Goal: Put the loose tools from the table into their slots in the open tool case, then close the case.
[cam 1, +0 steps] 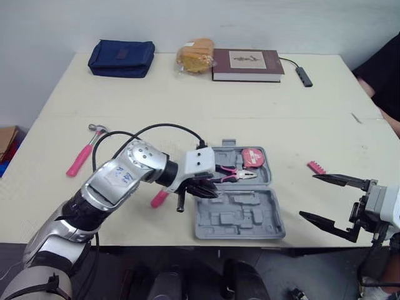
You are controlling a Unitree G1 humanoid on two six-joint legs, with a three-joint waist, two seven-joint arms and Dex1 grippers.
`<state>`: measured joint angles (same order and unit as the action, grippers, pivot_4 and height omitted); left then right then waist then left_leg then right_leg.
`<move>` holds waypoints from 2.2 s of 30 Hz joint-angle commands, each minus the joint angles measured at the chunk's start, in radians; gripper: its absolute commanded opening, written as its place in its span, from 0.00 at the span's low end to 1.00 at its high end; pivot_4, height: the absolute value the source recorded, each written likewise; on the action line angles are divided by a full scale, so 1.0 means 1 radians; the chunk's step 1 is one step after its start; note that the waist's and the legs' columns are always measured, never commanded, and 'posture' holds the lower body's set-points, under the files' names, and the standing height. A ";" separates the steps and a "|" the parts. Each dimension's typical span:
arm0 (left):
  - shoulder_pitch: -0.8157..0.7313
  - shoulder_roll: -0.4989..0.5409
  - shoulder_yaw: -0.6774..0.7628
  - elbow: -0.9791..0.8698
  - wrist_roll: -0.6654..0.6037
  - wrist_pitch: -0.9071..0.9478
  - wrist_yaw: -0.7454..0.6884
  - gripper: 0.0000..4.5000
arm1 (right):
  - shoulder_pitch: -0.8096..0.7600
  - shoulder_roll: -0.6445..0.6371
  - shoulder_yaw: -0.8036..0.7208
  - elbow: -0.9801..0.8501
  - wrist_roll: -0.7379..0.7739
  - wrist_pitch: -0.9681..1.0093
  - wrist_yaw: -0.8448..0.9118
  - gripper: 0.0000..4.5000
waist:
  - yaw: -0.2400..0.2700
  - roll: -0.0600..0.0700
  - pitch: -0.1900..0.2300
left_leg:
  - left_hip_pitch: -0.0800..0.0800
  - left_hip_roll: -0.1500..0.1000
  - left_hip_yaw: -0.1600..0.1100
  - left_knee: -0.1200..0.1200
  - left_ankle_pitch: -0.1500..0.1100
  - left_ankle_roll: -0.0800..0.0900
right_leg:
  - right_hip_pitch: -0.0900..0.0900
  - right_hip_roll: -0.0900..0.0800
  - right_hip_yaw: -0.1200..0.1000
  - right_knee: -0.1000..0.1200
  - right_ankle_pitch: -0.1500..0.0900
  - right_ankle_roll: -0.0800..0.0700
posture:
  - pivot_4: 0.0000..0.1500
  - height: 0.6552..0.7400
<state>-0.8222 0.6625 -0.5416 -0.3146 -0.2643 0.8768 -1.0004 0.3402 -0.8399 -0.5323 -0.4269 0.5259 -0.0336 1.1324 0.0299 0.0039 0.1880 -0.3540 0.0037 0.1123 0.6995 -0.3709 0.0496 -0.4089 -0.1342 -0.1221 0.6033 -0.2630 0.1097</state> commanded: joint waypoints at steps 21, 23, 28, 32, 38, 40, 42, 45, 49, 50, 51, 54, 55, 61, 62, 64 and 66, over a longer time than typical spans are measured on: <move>-0.155 -0.140 -0.162 0.079 0.152 0.191 0.059 0.02 | 0.063 0.053 -0.010 -0.125 -0.005 0.031 -0.089 1.00 | -0.001 0.000 0.000 | -0.001 0.000 -0.001 0.001 0.000 0.001 | 0.000 -0.001 0.006 -0.001 0.000 0.001 | 1.00 1.00; -0.150 -0.142 -0.155 0.087 0.149 0.189 0.063 0.02 | 0.064 0.053 -0.010 -0.124 -0.004 0.030 -0.089 1.00 | -0.002 0.000 0.000 | -0.001 0.000 -0.001 0.001 0.000 0.001 | 0.000 0.000 0.006 -0.001 0.000 0.000 | 1.00 1.00; -0.140 -0.143 -0.159 0.089 0.146 0.171 0.059 0.02 | 0.066 0.054 -0.011 -0.119 -0.005 0.024 -0.085 1.00 | -0.002 0.000 0.000 | -0.001 0.000 -0.001 0.001 0.000 0.001 | 0.000 0.000 0.006 -0.001 0.000 0.000 | 1.00 1.00; -0.132 -0.138 -0.176 0.093 0.172 0.128 0.069 0.02 | 0.070 0.057 -0.009 -0.120 -0.003 0.022 -0.084 1.00 | -0.002 0.000 0.000 | -0.001 0.000 -0.001 0.001 0.000 0.001 | 0.000 -0.001 0.006 -0.001 0.000 0.000 | 1.00 1.00; -0.115 -0.155 -0.141 0.069 0.171 0.090 0.076 0.50 | 0.076 0.073 -0.003 -0.124 -0.004 0.014 -0.082 1.00 | -0.001 0.000 0.000 | -0.001 0.000 -0.001 0.001 0.000 0.001 | 0.000 -0.001 0.006 -0.001 0.000 0.001 | 1.00 1.00; -0.118 -0.149 -0.128 0.032 0.159 0.091 0.060 0.70 | 0.074 0.075 0.003 -0.125 -0.005 0.016 -0.084 1.00 | -0.001 0.000 0.000 | -0.001 0.000 -0.001 0.002 0.000 0.001 | 0.000 -0.001 0.006 0.000 0.000 0.001 | 1.00 1.00; -0.120 -0.130 -0.120 -0.007 0.150 0.102 0.043 0.70 | 0.066 0.079 0.005 -0.132 0.009 0.027 -0.094 1.00 | -0.002 0.000 0.000 | -0.001 0.000 -0.001 0.002 0.000 0.001 | 0.000 -0.001 0.006 -0.001 0.000 0.000 | 1.00 1.00; -0.121 -0.094 -0.110 -0.040 0.156 0.084 0.027 0.70 | 0.059 0.081 0.007 -0.144 0.024 0.040 -0.104 1.00 | -0.003 0.000 0.000 | -0.001 0.000 -0.001 0.002 0.000 0.001 | 0.000 0.000 0.006 0.000 0.000 0.000 | 1.00 1.00; -0.112 -0.059 -0.096 -0.019 0.172 0.007 0.013 0.70 | 0.072 0.083 0.008 -0.141 0.017 0.033 -0.097 1.00 | -0.003 0.000 0.000 | -0.001 0.000 -0.001 0.002 0.000 0.001 | 0.000 0.000 0.006 0.000 0.000 0.000 | 1.00 1.00; -0.095 -0.054 -0.080 0.006 0.180 -0.046 0.023 0.70 | 0.081 0.088 0.006 -0.141 0.014 0.030 -0.095 1.00 | -0.002 0.000 0.000 | -0.001 0.000 -0.001 0.002 0.000 0.001 | 0.000 0.000 0.006 0.000 0.000 0.000 | 1.00 1.00; -0.074 -0.062 -0.055 0.037 0.176 -0.116 0.033 0.70 | 0.090 0.092 0.004 -0.142 0.013 0.027 -0.095 1.00 | -0.001 0.000 0.000 | -0.001 0.000 -0.001 0.002 0.000 0.001 | 0.000 -0.001 0.006 0.000 0.000 0.000 | 1.00 1.00; 0.003 -0.146 0.057 0.120 0.111 -0.286 0.054 0.56 | 0.104 0.100 0.005 -0.137 0.004 0.018 -0.093 1.00 | 0.001 0.001 0.000 | -0.001 0.000 -0.001 0.001 0.000 0.001 | 0.000 -0.001 0.006 -0.001 0.000 0.000 | 1.00 1.00; 0.035 -0.166 0.086 0.151 0.091 -0.376 0.034 0.45 | 0.106 0.103 0.006 -0.134 0.001 0.016 -0.095 1.00 | 0.001 0.000 0.000 | -0.001 0.000 -0.002 0.002 0.000 0.001 | 0.000 -0.002 0.006 0.000 0.000 0.000 | 1.00 1.00; 0.155 -0.273 0.173 0.294 0.054 -0.535 0.049 0.01 | 0.109 0.117 0.006 -0.125 -0.009 0.008 -0.099 1.00 | -0.003 0.001 0.000 | -0.001 0.000 -0.002 0.002 0.000 0.001 | 0.000 -0.001 0.005 0.000 0.000 0.000 | 1.00 1.00; 0.167 -0.285 0.177 0.319 0.061 -0.554 0.053 0.01 | 0.108 0.118 0.006 -0.123 -0.011 0.008 -0.099 1.00 | -0.003 0.001 0.000 | 0.000 0.000 -0.001 0.002 0.000 0.001 | 0.000 -0.001 0.005 0.001 0.000 0.000 | 1.00 1.00; 0.183 -0.293 0.168 0.361 0.089 -0.591 0.054 0.01 | 0.110 0.122 0.006 -0.122 -0.014 0.007 -0.101 1.00 | -0.003 0.001 0.000 | 0.000 0.000 -0.001 0.002 0.000 0.001 | 0.000 -0.001 0.005 0.001 0.000 0.000 | 1.00 1.00; 0.192 -0.296 0.160 0.381 0.109 -0.614 0.052 0.01 | 0.111 0.125 0.006 -0.124 -0.016 0.006 -0.102 1.00 | -0.003 0.001 0.000 | 0.000 -0.001 -0.001 0.002 0.000 0.001 | 0.000 -0.001 0.004 0.001 0.000 0.000 | 1.00 1.00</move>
<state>-0.6212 0.3709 -0.3909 0.0708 -0.1691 0.3008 -0.9494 0.4475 -0.7255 -0.5149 -0.5420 0.5060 -0.0037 1.0355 0.0273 0.0046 0.1876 -0.3544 0.0031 0.1115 0.7017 -0.3711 0.0512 -0.4086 -0.1355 -0.1184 0.6039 -0.2626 0.1102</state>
